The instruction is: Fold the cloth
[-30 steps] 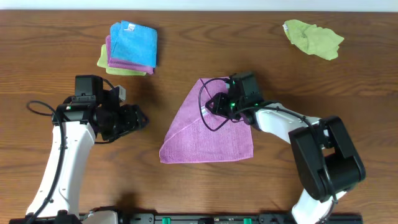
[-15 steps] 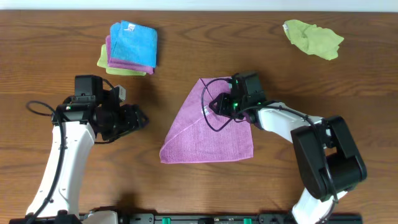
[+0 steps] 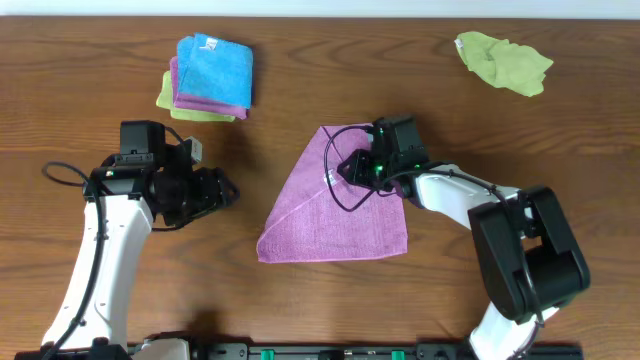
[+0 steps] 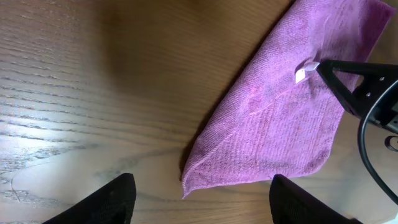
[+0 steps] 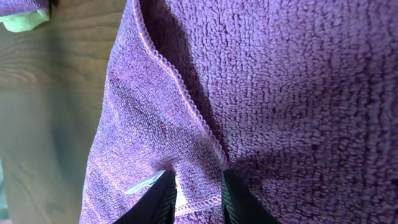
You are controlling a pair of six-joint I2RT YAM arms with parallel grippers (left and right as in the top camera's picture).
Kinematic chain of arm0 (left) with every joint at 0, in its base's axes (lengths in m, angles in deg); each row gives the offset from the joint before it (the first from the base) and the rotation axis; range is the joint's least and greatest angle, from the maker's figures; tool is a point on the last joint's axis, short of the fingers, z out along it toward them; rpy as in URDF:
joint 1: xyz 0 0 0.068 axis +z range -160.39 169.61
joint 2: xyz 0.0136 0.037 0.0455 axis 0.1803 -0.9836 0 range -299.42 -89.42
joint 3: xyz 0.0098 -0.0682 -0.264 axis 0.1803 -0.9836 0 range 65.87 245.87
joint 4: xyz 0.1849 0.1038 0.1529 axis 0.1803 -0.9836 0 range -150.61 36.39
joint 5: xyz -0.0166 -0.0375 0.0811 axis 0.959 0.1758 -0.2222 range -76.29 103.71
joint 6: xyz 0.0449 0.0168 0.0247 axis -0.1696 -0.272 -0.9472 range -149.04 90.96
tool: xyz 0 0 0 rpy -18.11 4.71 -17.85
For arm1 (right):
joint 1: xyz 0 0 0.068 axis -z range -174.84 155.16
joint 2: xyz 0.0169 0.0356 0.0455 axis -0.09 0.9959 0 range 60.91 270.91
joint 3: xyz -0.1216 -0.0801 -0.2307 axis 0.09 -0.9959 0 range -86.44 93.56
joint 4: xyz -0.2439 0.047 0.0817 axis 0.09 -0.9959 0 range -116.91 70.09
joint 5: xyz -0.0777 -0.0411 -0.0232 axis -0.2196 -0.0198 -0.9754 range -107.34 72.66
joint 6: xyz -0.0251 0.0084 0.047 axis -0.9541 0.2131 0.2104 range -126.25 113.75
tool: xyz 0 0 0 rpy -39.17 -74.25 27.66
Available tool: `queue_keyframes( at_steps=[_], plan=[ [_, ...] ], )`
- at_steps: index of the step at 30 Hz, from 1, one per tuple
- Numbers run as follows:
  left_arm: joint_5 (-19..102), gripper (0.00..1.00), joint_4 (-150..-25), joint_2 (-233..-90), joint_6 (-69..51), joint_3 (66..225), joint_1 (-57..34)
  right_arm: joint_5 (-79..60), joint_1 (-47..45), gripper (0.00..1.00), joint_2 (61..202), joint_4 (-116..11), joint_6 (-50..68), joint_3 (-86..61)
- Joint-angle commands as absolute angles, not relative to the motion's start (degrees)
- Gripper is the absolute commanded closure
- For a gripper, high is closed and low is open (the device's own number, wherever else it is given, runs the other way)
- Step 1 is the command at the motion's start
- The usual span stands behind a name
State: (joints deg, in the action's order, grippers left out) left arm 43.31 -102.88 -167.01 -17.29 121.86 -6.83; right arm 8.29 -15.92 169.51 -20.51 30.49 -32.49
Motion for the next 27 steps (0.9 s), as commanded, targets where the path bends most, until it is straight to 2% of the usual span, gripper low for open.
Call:
queue_keyframes(
  at_steps=[1,27],
  plan=[
    [43.77,0.3,-102.99,-166.37,-18.32,123.02,-6.53,7.24,-14.8,0.75,167.34,-20.78,29.41,-31.24],
    [43.77,0.3,-101.57,-166.37,-18.16,123.02,-6.53,6.58,-16.53,0.76,167.3,-23.77,29.48,-31.26]
  ],
)
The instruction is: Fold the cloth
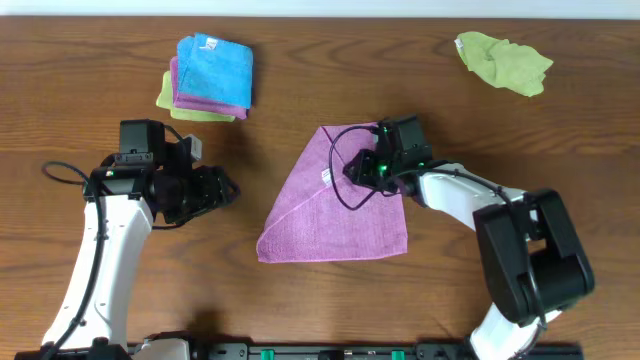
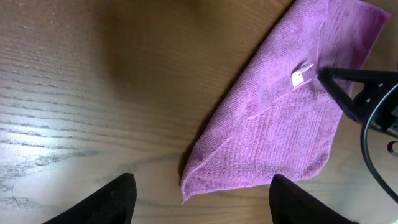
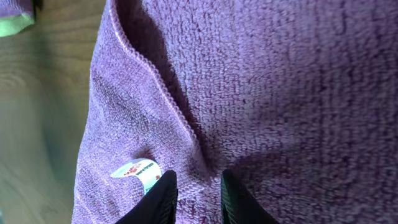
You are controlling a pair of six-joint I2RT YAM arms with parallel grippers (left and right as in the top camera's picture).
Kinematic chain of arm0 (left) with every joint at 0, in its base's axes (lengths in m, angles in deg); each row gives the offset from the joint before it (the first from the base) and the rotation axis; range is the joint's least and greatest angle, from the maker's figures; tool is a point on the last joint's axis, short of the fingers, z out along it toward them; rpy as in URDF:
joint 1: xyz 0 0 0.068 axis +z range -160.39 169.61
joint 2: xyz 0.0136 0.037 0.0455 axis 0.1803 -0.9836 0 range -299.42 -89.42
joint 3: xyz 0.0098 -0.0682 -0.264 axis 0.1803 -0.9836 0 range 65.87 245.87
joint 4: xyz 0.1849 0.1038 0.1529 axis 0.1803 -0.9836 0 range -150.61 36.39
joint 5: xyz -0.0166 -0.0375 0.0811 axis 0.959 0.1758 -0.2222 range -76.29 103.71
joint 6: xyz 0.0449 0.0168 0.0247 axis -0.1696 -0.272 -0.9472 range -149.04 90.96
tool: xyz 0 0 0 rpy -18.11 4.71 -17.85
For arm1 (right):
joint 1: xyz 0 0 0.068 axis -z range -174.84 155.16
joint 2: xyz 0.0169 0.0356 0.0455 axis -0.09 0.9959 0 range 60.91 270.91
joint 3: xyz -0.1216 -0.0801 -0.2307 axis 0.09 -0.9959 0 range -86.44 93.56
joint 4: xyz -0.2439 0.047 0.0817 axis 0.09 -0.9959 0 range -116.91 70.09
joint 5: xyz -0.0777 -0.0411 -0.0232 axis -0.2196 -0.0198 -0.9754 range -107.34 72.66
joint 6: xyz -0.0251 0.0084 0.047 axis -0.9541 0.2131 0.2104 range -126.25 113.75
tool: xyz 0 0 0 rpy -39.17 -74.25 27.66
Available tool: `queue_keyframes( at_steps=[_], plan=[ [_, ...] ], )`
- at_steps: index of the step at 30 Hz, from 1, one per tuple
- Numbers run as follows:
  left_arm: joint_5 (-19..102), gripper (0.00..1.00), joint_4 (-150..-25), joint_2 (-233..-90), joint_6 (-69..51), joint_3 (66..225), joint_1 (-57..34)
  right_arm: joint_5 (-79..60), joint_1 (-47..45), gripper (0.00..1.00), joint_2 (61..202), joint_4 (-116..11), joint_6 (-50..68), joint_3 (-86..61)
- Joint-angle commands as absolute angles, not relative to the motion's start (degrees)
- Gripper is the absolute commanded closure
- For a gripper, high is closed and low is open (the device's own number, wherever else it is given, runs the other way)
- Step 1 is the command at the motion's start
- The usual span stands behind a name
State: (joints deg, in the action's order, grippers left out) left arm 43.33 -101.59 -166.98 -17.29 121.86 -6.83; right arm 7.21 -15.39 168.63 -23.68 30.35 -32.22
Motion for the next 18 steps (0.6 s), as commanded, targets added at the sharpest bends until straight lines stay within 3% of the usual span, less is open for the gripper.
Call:
queue_keyframes(
  at_steps=[1,18],
  plan=[
    [43.77,0.3,-101.53,-166.37,-18.1,123.02,-6.53,6.41,-16.73,0.76,167.3,-23.77,29.48,-31.26],
    [43.77,0.3,-101.48,-166.37,-18.1,123.02,-6.53,3.94,-18.04,0.75,167.41,-23.79,29.96,-31.26]
  ],
)
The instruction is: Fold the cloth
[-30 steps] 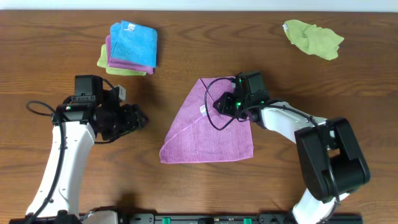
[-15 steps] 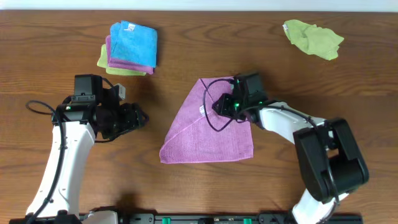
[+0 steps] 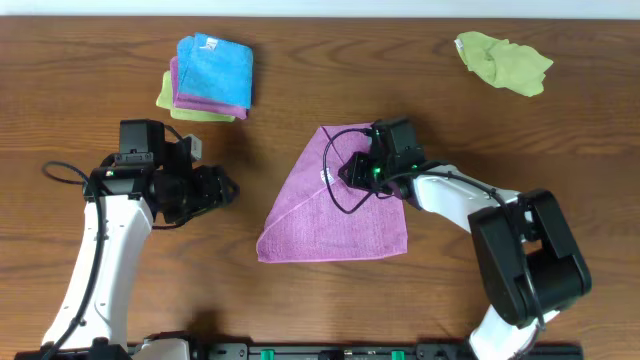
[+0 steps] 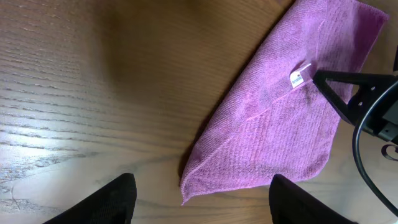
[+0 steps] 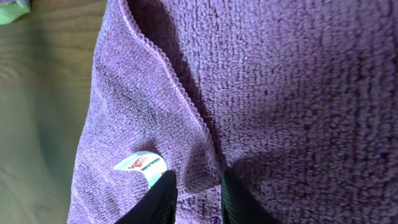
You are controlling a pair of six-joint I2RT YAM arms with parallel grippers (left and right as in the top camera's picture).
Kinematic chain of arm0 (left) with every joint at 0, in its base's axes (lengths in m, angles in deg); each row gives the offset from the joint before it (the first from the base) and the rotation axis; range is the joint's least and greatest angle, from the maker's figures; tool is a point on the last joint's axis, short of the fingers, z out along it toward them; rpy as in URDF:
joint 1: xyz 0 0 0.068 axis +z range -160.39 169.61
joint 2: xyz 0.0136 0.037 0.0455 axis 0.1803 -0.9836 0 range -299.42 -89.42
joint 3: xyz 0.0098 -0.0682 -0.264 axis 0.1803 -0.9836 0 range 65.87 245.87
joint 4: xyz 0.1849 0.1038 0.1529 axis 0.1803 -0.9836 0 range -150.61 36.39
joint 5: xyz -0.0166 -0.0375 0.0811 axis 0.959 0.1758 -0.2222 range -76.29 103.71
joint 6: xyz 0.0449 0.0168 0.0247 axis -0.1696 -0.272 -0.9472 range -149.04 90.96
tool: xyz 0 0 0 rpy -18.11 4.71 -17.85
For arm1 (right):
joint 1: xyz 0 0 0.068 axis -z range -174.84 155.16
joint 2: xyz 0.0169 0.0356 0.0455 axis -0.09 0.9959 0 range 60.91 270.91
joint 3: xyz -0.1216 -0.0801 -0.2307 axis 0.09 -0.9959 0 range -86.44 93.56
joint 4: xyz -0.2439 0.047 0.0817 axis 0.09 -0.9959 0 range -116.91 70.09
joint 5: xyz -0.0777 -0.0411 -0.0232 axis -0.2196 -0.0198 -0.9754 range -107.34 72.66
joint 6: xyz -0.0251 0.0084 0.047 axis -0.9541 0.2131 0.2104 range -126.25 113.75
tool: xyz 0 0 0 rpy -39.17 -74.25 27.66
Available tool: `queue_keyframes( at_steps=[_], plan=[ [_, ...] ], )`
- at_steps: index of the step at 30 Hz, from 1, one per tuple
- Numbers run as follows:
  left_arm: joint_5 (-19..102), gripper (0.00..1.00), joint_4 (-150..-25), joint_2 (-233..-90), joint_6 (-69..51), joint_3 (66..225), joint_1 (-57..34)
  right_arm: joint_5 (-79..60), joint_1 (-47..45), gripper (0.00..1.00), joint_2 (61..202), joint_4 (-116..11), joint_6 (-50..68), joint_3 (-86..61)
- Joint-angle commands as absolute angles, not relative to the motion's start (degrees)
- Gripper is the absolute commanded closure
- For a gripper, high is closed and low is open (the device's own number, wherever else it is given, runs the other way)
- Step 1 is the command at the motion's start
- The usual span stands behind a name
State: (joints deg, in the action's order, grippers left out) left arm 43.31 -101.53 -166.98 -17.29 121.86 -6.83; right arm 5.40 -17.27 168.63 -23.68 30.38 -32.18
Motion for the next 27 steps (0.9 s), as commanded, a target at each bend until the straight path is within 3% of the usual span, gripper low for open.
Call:
queue_keyframes(
  at_steps=[1,6,27],
  plan=[
    [43.75,0.3,-101.48,-166.37,-18.1,123.02,-6.53,3.74,-18.19,0.75,167.41,-23.66,29.96,-31.26],
    [43.77,0.3,-101.51,-166.37,-18.1,123.02,-6.53,3.39,-18.63,0.81,167.43,-22.44,30.14,-31.26],
    [43.77,0.32,-101.57,-166.37,-18.12,123.02,-6.53,3.45,-18.93,0.77,168.96,-20.47,30.83,-31.26]
  ],
)
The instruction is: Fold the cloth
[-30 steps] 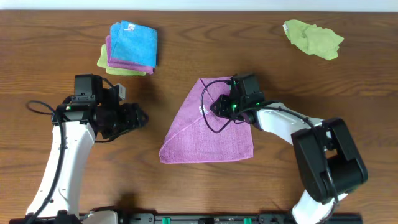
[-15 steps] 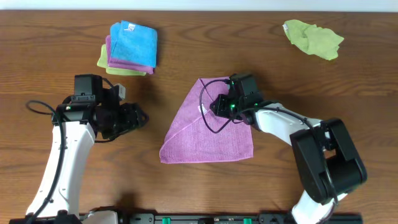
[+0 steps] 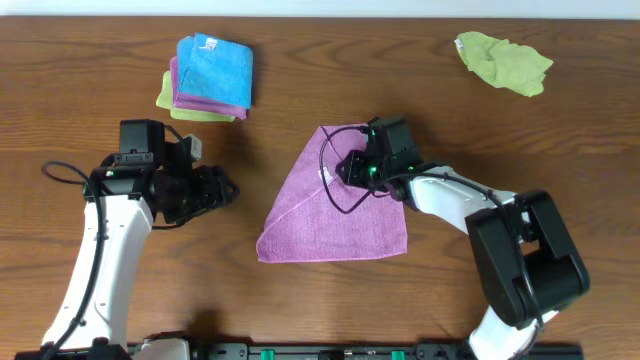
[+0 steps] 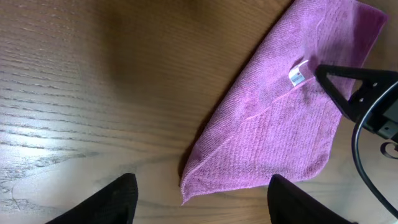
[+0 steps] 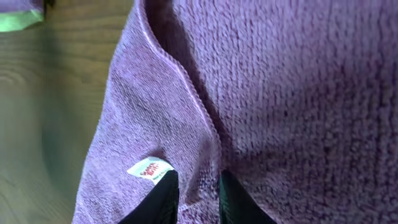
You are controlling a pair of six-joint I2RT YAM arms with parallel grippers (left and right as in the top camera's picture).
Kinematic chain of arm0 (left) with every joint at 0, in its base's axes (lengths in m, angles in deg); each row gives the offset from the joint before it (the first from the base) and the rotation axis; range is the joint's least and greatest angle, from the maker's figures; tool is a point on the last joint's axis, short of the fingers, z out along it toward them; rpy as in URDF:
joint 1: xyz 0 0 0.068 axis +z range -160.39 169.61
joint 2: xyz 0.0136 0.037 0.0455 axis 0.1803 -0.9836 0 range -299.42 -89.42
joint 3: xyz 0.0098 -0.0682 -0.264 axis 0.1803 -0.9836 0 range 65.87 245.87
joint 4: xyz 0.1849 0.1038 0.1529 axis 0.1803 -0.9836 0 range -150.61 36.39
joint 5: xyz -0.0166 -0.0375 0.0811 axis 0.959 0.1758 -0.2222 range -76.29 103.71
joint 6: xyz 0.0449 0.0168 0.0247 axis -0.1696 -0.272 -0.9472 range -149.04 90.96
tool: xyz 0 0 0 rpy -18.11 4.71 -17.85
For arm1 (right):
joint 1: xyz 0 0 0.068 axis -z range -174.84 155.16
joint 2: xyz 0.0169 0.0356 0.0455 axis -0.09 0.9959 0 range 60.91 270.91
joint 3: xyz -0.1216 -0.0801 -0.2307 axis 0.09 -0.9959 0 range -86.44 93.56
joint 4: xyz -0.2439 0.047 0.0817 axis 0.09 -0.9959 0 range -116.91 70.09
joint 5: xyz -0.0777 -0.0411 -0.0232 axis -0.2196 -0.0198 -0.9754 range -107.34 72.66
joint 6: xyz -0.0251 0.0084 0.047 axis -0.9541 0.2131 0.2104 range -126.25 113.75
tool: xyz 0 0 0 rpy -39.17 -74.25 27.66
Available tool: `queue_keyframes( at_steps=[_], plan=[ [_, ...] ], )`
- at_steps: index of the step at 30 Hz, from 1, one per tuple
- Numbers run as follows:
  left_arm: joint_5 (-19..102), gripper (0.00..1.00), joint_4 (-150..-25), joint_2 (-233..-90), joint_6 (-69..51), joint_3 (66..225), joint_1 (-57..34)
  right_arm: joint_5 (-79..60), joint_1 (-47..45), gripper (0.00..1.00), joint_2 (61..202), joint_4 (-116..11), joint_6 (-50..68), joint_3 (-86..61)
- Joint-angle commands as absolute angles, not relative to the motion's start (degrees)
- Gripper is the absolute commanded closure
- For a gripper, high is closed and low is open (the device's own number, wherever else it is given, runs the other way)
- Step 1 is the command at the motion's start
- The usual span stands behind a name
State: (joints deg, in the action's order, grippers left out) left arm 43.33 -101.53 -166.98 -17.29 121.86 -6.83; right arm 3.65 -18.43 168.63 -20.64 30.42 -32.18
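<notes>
A purple cloth lies folded into a rough triangle in the middle of the table; it also shows in the left wrist view. Its white tag sits on the top layer beside a hemmed edge. My right gripper is down on the cloth's upper part. Its fingers are nearly together, with a ridge of purple cloth pinched between them. My left gripper stands open over bare wood left of the cloth's lower corner, holding nothing.
A stack of folded cloths, blue on top, sits at the back left. A crumpled green cloth lies at the back right. A black cable from the right arm loops over the purple cloth.
My right gripper has shifted slightly left on the cloth, still pinching the same ridge beside the tag. The cloth's outline and my left arm look unchanged.
My right gripper was pinching the cloth's top layer near the hem, with the tag half under a finger. Then it sat slightly further right and the tag lay exposed. It has stayed on that spot with small shifts, while the left gripper hovered open.
</notes>
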Motion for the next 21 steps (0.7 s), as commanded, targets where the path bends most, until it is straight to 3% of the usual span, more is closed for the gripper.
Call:
queue_keyframes(
  at_steps=[1,3,7,16,21],
  plan=[
    [43.77,0.32,-101.57,-166.37,-18.12,123.02,-6.53,3.45,-18.93,0.78,169.29,-20.47,31.03,-31.26],
    [43.77,0.32,-101.57,-166.37,-18.12,123.02,-6.53,3.45,-19.11,0.81,169.57,-20.32,31.01,-31.26],
    [43.77,0.32,-101.57,-166.37,-18.12,123.02,-6.53,3.48,-19.3,0.99,169.64,-19.07,31.01,-31.26],
    [43.82,0.33,-101.72,-166.37,-18.12,123.02,-6.53,10.54,-19.46,0.99,169.18,-7.2,33.2,-30.17],
    [43.9,0.34,-101.81,-166.37,-18.12,123.02,-6.53,9.97,-21.38,0.99,169.18,-7.05,33.39,-26.76]
  ],
)
